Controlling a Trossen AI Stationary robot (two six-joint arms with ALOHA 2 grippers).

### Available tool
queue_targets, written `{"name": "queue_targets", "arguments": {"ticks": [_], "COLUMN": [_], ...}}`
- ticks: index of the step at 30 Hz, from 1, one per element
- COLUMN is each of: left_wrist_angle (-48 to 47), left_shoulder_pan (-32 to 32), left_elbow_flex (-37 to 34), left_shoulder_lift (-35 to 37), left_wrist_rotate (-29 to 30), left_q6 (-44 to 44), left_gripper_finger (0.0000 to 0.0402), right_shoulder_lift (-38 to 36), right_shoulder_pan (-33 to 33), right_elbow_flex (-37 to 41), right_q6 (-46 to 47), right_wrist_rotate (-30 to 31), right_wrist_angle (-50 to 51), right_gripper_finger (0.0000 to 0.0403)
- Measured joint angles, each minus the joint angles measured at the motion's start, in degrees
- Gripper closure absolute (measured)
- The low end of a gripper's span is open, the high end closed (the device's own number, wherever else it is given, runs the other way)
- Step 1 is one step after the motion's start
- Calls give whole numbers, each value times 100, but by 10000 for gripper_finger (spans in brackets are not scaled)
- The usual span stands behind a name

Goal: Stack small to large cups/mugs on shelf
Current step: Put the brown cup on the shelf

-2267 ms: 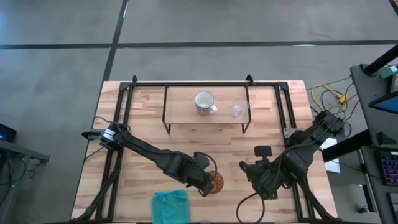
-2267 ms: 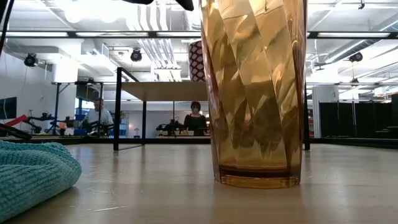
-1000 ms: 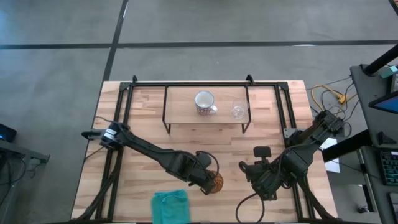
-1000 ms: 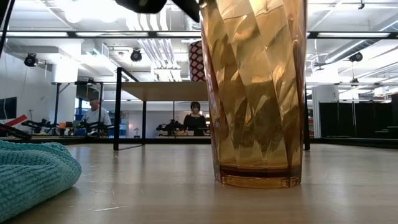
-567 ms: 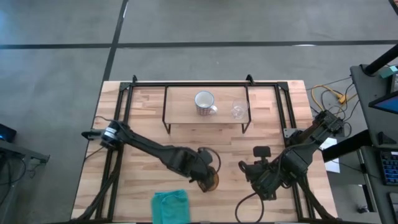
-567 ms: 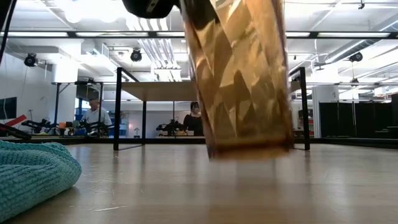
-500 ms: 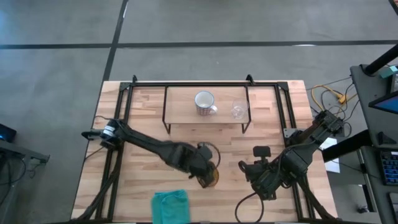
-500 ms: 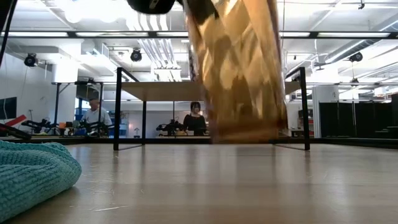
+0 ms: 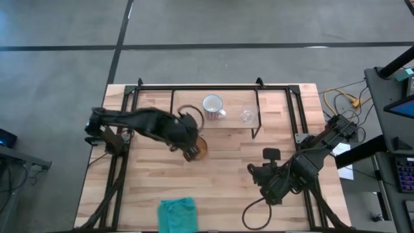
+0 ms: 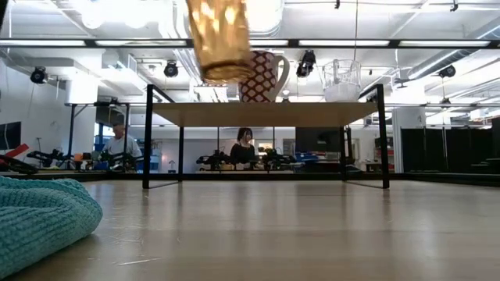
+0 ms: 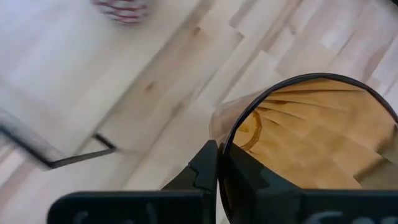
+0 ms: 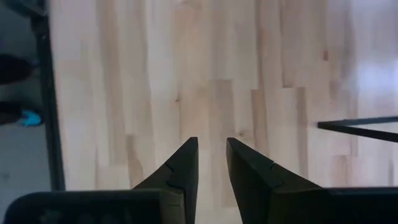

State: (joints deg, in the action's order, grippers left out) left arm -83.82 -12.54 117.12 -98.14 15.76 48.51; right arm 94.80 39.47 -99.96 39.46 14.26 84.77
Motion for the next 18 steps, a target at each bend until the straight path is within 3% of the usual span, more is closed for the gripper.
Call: {"name": "queue_targets", "arguments": {"ticks": [7,18], "left_wrist_angle": [-195,-624], "left_shoulder_pan": [478,1923], "left_elbow_flex": [4,16], "left_shoulder_lift": [623,813], "left_wrist_rotate": [283,278], "left_q6": [-515,-2109], "left_gripper_finger": [401,401], "right_shoulder_lift": [0,0], "right_shoulder_pan": [-343,-1058], "right_elbow_flex": [0,0], "right_q6": [63,61], "right_wrist_rotate": [87,105], "right_wrist_angle": [-134,-750], "right_gripper_finger": [326,326]}}
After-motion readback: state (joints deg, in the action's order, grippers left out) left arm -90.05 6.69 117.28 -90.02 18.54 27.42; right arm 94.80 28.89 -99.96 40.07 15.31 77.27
